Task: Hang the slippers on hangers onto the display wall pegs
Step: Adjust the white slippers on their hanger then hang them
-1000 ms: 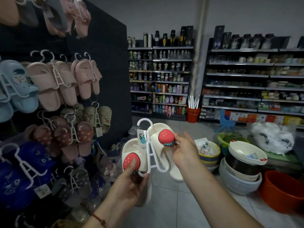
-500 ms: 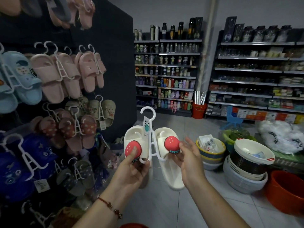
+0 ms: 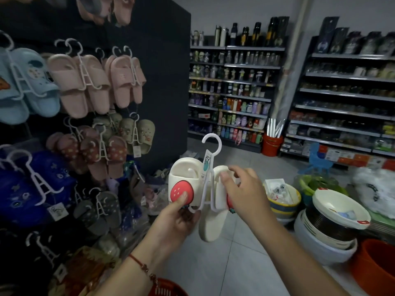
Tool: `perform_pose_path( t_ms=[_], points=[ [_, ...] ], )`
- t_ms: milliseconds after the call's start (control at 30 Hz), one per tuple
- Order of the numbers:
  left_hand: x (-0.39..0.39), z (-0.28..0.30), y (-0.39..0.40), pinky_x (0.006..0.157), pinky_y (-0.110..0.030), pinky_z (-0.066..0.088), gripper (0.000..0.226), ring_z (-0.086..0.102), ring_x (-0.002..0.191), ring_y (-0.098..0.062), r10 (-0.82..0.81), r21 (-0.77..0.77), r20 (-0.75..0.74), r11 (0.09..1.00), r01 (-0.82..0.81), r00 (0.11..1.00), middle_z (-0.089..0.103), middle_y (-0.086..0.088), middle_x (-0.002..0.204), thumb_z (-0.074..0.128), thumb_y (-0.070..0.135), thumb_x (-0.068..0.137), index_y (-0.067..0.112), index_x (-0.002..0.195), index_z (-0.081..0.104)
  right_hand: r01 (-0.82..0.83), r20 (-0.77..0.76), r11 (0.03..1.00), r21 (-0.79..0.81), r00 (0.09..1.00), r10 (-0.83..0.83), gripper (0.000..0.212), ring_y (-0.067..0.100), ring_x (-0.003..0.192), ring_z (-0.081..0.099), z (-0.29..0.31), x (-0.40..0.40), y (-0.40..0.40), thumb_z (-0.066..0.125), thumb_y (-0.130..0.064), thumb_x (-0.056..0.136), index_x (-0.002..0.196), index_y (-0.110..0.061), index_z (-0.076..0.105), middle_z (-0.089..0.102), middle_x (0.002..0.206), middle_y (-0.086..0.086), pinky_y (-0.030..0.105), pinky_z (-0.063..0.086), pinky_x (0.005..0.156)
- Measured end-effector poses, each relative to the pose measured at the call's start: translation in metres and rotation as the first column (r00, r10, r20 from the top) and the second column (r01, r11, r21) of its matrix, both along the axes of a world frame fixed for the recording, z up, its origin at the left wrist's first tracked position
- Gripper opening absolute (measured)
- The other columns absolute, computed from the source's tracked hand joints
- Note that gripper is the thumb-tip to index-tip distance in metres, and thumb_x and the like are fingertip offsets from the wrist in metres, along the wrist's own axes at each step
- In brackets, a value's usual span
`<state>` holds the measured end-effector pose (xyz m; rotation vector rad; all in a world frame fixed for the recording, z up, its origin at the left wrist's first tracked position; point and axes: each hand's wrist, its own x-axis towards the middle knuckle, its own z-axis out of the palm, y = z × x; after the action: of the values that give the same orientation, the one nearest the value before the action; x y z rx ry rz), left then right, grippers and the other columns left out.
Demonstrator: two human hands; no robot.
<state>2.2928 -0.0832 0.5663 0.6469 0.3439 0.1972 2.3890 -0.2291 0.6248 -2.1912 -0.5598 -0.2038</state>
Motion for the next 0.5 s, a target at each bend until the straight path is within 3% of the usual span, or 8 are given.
perform_pose_path(
  t_ms=[100, 167, 300, 400, 500],
  points=[
    [0.0, -0.002, -0.007, 0.068, -0.028, 0.06, 0.042, 0.072, 0.091, -0.019, 0.03, 0.046, 0.011, 0.998, -0.031, 0.999, 0.075, -0.011, 0.106, 0.066, 0.021, 0.081, 0.002, 0.118, 0.067, -0.139, -0.31, 0.955, 0.263, 0.925, 0.22, 0.038, 0.014, 0.088, 0.06, 0.016, 0.014, 0.019, 0.052, -0.054, 0.097, 0.11, -0.023, 0.07, 0.065, 0.1, -0.008, 0.033, 0.049, 0.077],
    [0.0, -0.005, -0.005, 0.07, -0.027, 0.06, 0.05, 0.071, 0.095, -0.02, 0.042, 0.075, 0.0, 0.996, -0.042, 0.999, 0.074, -0.012, 0.113, 0.068, 0.024, 0.078, 0.002, 0.124, 0.065, -0.132, -0.432, 0.917, 0.376, 0.851, 0.299, 0.037, 0.013, 0.069, 0.053, 0.019, 0.025, 0.032, 0.056, -0.05, 0.097, 0.095, -0.017, 0.072, 0.062, 0.081, -0.007, 0.026, 0.043, 0.059],
    [-0.004, -0.019, 0.013, 0.075, -0.03, 0.06, 0.063, 0.066, 0.106, -0.025, 0.079, 0.147, -0.042, 0.986, -0.072, 0.996, 0.07, -0.015, 0.12, 0.072, 0.026, 0.076, 0.003, 0.133, 0.06, -0.115, -0.493, 0.876, 0.468, 0.789, 0.366, 0.019, 0.009, 0.057, 0.048, 0.007, 0.041, 0.055, 0.066, -0.031, 0.095, 0.084, -0.016, 0.07, 0.057, 0.067, -0.004, 0.018, 0.038, 0.048],
    [-0.01, -0.029, 0.033, 0.077, -0.034, 0.059, 0.059, 0.068, 0.11, -0.031, 0.117, 0.312, -0.162, 0.948, -0.062, 0.98, 0.071, -0.016, 0.12, 0.077, 0.032, 0.078, 0.008, 0.13, 0.061, -0.129, -0.502, 0.881, 0.456, 0.78, 0.374, 0.017, 0.009, 0.056, 0.051, -0.008, 0.042, 0.073, 0.071, -0.025, 0.092, 0.078, -0.015, 0.069, 0.06, 0.067, -0.002, 0.021, 0.041, 0.053],
    [-0.019, -0.04, 0.055, 0.072, -0.034, 0.057, 0.056, 0.067, 0.087, -0.024, 0.154, 0.434, -0.352, 0.901, 0.015, 0.923, 0.071, -0.01, 0.095, 0.077, 0.046, 0.08, 0.005, 0.117, 0.068, -0.125, -0.474, 0.871, 0.474, 0.798, 0.372, 0.019, 0.007, 0.057, 0.053, -0.02, 0.032, 0.09, 0.073, -0.026, 0.091, 0.082, -0.009, 0.073, 0.063, 0.066, -0.003, 0.021, 0.044, 0.058]
  ],
)
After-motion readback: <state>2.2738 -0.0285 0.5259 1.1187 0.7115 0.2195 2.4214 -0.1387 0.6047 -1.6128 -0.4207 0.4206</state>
